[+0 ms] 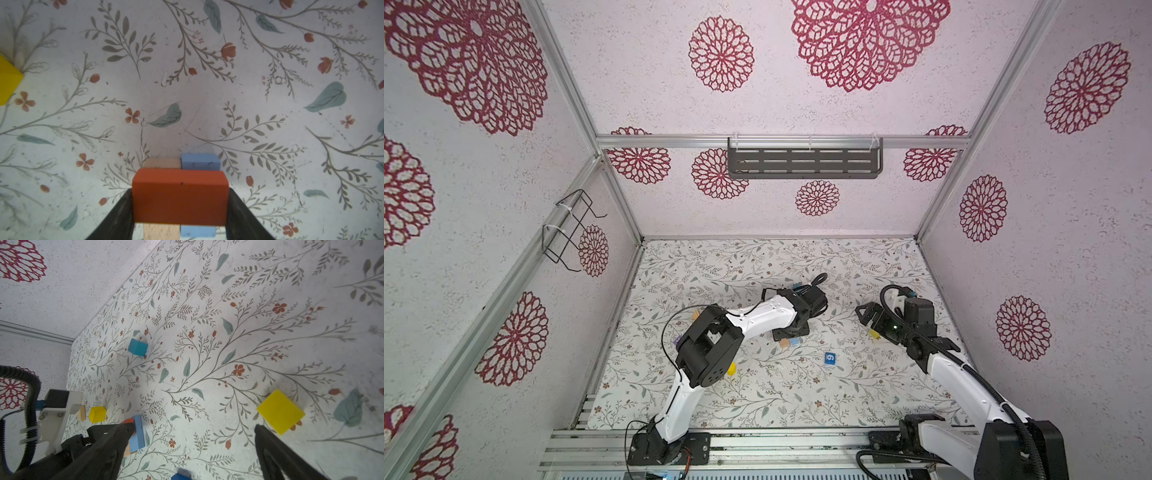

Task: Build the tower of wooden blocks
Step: 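Lower the orange-red block across the wood and blue blocks, open left gripper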

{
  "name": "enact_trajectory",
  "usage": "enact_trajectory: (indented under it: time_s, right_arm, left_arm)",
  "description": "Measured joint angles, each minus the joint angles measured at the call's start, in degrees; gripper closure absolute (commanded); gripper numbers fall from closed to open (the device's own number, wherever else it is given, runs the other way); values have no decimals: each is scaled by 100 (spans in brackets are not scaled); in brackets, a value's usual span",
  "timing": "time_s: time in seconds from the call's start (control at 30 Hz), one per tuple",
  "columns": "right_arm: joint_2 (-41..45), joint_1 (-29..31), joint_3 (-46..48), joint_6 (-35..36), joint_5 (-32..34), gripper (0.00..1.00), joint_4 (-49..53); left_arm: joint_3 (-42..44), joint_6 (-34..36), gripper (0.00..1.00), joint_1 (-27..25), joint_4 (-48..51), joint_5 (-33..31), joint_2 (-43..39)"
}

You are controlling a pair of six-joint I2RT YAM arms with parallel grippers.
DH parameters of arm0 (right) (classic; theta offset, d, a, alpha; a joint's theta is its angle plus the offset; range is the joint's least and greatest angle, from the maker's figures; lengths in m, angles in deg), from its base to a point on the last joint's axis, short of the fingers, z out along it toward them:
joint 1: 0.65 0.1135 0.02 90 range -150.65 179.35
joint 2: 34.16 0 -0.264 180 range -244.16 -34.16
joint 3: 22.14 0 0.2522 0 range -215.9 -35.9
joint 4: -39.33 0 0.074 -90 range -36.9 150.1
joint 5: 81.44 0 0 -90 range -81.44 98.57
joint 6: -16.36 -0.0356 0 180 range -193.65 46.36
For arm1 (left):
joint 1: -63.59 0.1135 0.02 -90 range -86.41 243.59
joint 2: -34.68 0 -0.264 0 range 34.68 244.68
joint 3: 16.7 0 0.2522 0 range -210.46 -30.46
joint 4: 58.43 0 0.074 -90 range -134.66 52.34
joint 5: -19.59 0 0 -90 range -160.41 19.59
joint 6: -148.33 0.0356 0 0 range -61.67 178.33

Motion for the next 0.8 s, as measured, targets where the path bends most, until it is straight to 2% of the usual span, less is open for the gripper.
enact_trajectory:
  time_s: [0.57, 0.8]
  right_arm:
    - [-72, 0, 2, -2, -125, 1, -136]
    - [-72, 0, 2, -2, -151, 1, -146]
  left_arm:
    - [2, -2, 46, -155, -4, -24, 0]
    - [13, -4, 43, -190, -4, -50, 0]
